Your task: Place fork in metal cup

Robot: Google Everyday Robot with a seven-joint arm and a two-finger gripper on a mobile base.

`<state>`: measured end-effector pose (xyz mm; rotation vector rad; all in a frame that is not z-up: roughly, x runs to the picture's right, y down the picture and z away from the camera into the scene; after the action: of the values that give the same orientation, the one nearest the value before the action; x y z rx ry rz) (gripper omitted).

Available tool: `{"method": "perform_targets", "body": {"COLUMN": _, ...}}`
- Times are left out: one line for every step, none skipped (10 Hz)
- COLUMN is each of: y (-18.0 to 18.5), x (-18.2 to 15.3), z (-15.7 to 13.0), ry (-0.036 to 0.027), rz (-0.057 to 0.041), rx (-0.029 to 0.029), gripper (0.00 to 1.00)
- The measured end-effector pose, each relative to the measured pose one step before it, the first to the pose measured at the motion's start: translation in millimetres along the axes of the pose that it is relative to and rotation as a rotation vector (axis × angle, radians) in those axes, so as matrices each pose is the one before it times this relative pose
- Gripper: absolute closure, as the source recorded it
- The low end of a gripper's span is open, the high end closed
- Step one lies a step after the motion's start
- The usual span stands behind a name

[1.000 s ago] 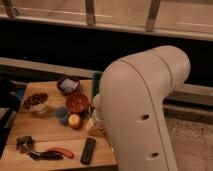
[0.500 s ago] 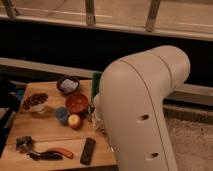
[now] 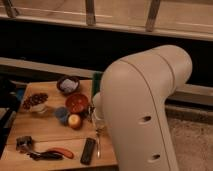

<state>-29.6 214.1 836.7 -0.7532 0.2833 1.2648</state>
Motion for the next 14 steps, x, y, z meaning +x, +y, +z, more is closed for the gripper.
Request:
{"method": "perform_targets", "body": {"y": -4.70, "x": 1.01, "z": 4.63, "ry": 0.00573, "rz": 0.02011, "rx": -0.00449, "gripper": 1.00}}
{"method": "perform_targets", "body": {"y": 0.45, "x": -0.79, "z": 1.36, "ry": 0.00180, "rz": -0.00199, "rx": -0.00376, "gripper": 1.00}}
{"method": "perform_targets", "body": {"y": -4.28, "x": 1.24, "z": -1.89, "ry": -0.00025, "rz": 0.01083, "rx": 0.00002, "gripper": 1.00}}
{"method": "perform_targets", "body": {"y": -2.34, "x": 0.87, "z": -0.27, "ry": 0.00044, "rz": -0.00058, "rx": 0.00157, "gripper": 1.00}}
{"method": "perform_targets", "body": {"y": 0.22, "x": 0.04, "z": -0.96, "ry": -0.00038, "rz": -0.00219, "rx": 0.00051, "gripper": 1.00}}
{"method": "perform_targets", "body": {"y": -4.05, "x": 0.00, "z": -5.39, "ry": -0.00855, "rz": 0.00603, "rx": 0.00022, "gripper": 1.00}}
{"method": "perform_targets", "body": {"y": -7.02, "x": -3.83, "z": -12.57, "ry": -0.02439, "rz": 0.00970, "rx": 0.00223, "gripper": 1.00}}
{"method": "perform_targets", "body": {"y": -4.16, "x": -4.72, "z": -14.03, "ry": -0.02300, "rz": 0.01034, "rx": 0.00213, "gripper": 1.00}}
{"method": "perform_targets", "body": {"y": -6.35, "x": -8.22, "z": -17.46, "ry": -0.03331, "rz": 0.02037, "rx": -0.00068, "gripper": 1.00}}
{"method": "perform_targets", "body": {"y": -8.27, "x": -4.83, "z": -11.63, "ry": -0.01854, "rz": 0.01992, "rx": -0.00033, "gripper": 1.00}}
{"method": "perform_targets", "body": {"y": -9.06, "x": -5.78, "z": -12.05, "ry": -0.02653, "rz": 0.02145, "rx": -0.00157, "gripper": 1.00}}
{"method": "perform_targets", "body": {"y": -2.47, "x": -5.63, "z": -8.26, "ry": -0.02031, "rz": 0.00651, "rx": 0.00013, "gripper": 1.00}}
{"method": "perform_targets", "body": {"y": -1.92, "x": -8.92, "z": -11.55, "ry": -0.02646, "rz": 0.00794, "rx": 0.00178, "gripper": 1.00}}
{"method": "perform_targets", "body": {"y": -3.40, "x": -8.34, "z": -11.41, "ry": -0.02563, "rz": 0.01057, "rx": 0.00294, "gripper": 1.00}}
